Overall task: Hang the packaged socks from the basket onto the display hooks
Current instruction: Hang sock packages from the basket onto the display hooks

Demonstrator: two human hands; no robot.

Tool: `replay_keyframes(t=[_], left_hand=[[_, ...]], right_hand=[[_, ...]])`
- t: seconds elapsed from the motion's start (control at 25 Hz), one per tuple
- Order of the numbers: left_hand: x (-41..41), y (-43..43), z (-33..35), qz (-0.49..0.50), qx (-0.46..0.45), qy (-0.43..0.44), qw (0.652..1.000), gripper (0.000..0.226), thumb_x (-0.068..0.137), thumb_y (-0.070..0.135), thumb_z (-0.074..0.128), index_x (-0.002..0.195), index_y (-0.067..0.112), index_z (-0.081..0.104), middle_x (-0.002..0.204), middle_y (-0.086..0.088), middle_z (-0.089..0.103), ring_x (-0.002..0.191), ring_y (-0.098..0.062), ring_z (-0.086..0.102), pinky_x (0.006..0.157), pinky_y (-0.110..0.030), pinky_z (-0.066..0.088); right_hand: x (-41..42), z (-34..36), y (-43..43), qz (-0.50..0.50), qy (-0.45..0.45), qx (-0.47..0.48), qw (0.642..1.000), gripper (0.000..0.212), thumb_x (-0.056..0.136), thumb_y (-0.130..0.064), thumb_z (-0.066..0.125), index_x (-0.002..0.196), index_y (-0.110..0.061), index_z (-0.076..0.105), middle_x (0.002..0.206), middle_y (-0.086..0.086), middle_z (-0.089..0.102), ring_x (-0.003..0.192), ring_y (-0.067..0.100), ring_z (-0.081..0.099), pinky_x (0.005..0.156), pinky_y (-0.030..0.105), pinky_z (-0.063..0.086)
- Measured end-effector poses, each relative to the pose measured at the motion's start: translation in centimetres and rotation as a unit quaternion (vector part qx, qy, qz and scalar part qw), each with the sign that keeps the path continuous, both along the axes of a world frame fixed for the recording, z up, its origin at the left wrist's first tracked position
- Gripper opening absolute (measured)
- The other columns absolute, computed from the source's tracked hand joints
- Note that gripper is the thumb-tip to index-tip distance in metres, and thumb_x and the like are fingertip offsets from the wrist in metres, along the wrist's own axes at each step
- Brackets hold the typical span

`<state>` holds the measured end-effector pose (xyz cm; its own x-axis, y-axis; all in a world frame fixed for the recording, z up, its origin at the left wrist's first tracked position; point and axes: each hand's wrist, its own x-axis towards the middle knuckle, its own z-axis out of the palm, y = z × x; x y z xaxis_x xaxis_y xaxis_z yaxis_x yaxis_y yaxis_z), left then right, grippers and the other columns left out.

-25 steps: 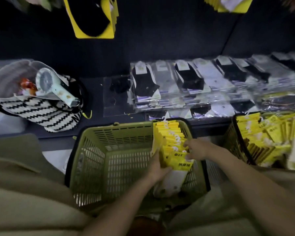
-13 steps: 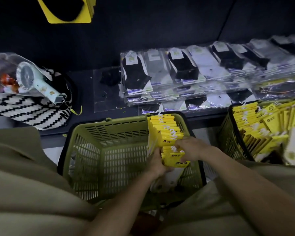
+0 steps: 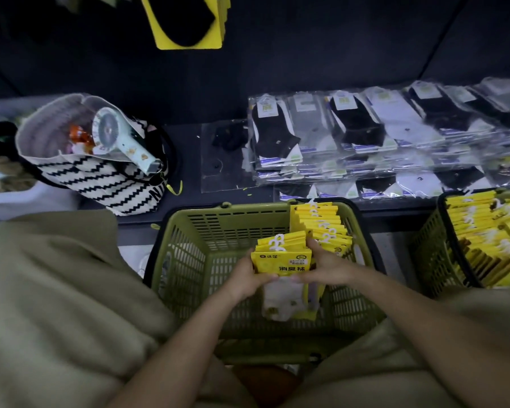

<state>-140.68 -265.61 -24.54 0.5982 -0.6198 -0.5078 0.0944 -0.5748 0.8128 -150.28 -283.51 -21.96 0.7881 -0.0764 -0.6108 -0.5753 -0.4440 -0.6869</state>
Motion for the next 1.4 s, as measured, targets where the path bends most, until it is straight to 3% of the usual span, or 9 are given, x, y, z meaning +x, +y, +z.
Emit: replay_keyframes(t=[0.16, 0.4, 0.52, 0.64, 0.76, 0.84, 1.08, 1.2, 1.4], left_hand=[[-0.3, 2.5, -1.5, 0.039, 0.029, 0.006, 0.999, 0.067, 0.076, -0.004, 0.071, 0.133, 0.005, 0.037, 0.127, -0.014, 0.056, 0.117, -0.022, 0.053, 0.092, -0.027, 0.043], [-1.3, 3.0, -3.2, -0.011, 0.079, 0.046, 0.996, 0.096, 0.079, 0.006, 0.070, 0.148, 0.017, 0.005, 0.138, 0.001, 0.038, 0.133, -0.021, 0.035, 0.095, -0.021, 0.028], [-1.9, 3.1, -3.4, -0.010, 0.085, 0.037, 0.996, 0.082, 0.082, 0.010, 0.069, 0.146, 0.014, 0.017, 0.143, -0.006, 0.040, 0.132, -0.023, 0.039, 0.101, -0.026, 0.033], [-0.8, 2.7, -1.9, 0.052, 0.022, 0.020, 0.998, 0.064, 0.081, 0.012, 0.070, 0.135, 0.014, 0.037, 0.134, -0.008, 0.052, 0.120, -0.021, 0.051, 0.093, -0.029, 0.043], [1.3, 1.6, 1.6, 0.125, -0.067, 0.007, 0.990, 0.058, 0.078, 0.020, 0.074, 0.127, 0.017, 0.043, 0.117, 0.002, 0.058, 0.099, -0.006, 0.058, 0.072, -0.015, 0.047], [2.7, 0.8, 4.2, 0.148, -0.136, -0.006, 0.980, 0.052, 0.075, 0.018, 0.077, 0.117, 0.022, 0.046, 0.106, 0.010, 0.061, 0.085, 0.007, 0.060, 0.062, -0.007, 0.047], [7.7, -1.5, 13.6, 0.181, -0.275, -0.054, 0.943, 0.039, 0.072, 0.016, 0.078, 0.096, 0.033, 0.052, 0.092, 0.017, 0.066, 0.077, 0.006, 0.066, 0.059, -0.014, 0.051], [9.8, -1.6, 18.3, 0.183, -0.323, -0.080, 0.925, 0.040, 0.070, 0.016, 0.079, 0.094, 0.032, 0.051, 0.084, 0.018, 0.069, 0.074, 0.005, 0.067, 0.056, -0.013, 0.051], [12.3, -1.1, 24.4, 0.177, -0.374, -0.080, 0.907, 0.059, 0.048, 0.040, 0.078, 0.100, 0.031, 0.051, 0.102, 0.007, 0.066, 0.084, -0.006, 0.069, 0.061, -0.020, 0.054]], right_hand=[[-0.3, -2.5, 4.4, -0.010, -0.035, -0.002, 0.999, 0.092, 0.082, -0.032, 0.069, 0.147, -0.017, 0.007, 0.148, 0.004, 0.030, 0.137, 0.022, 0.031, 0.113, 0.039, 0.029], [-0.9, -4.3, 5.2, 0.027, -0.015, -0.040, 0.999, 0.100, 0.080, -0.026, 0.071, 0.148, -0.014, -0.002, 0.150, 0.007, 0.025, 0.139, 0.024, 0.027, 0.113, 0.040, 0.028], [-1.5, -4.3, 5.4, 0.015, -0.034, -0.047, 0.998, 0.082, 0.085, -0.026, 0.066, 0.146, -0.015, 0.013, 0.143, 0.006, 0.039, 0.130, 0.019, 0.040, 0.106, 0.030, 0.037], [-0.4, -2.5, 4.9, -0.070, -0.105, -0.009, 0.992, 0.053, 0.090, -0.031, 0.058, 0.136, -0.016, 0.037, 0.129, 0.002, 0.055, 0.115, 0.011, 0.051, 0.082, 0.004, 0.039], [2.4, 1.0, 3.3, -0.131, -0.180, 0.001, 0.975, 0.035, 0.086, -0.034, 0.062, 0.116, -0.022, 0.048, 0.109, -0.010, 0.061, 0.105, 0.009, 0.057, 0.078, 0.009, 0.042], [4.2, 3.6, 2.8, -0.180, -0.233, 0.014, 0.956, 0.045, 0.077, -0.030, 0.074, 0.111, -0.025, 0.046, 0.100, -0.018, 0.060, 0.095, 0.002, 0.058, 0.072, 0.006, 0.042], [9.6, 12.2, 2.5, -0.321, -0.330, 0.061, 0.886, 0.031, 0.072, -0.026, 0.078, 0.083, -0.018, 0.050, 0.082, 0.001, 0.062, 0.076, 0.016, 0.059, 0.066, 0.033, 0.050], [11.6, 17.0, 3.0, -0.345, -0.400, 0.106, 0.842, 0.026, 0.070, -0.023, 0.077, 0.073, -0.015, 0.052, 0.063, -0.007, 0.063, 0.058, 0.007, 0.059, 0.049, 0.021, 0.048], [13.2, 23.6, 3.0, -0.321, -0.446, 0.182, 0.815, 0.025, 0.067, -0.028, 0.072, 0.088, -0.016, 0.069, 0.084, -0.001, 0.073, 0.068, 0.010, 0.068, 0.048, 0.018, 0.050]])
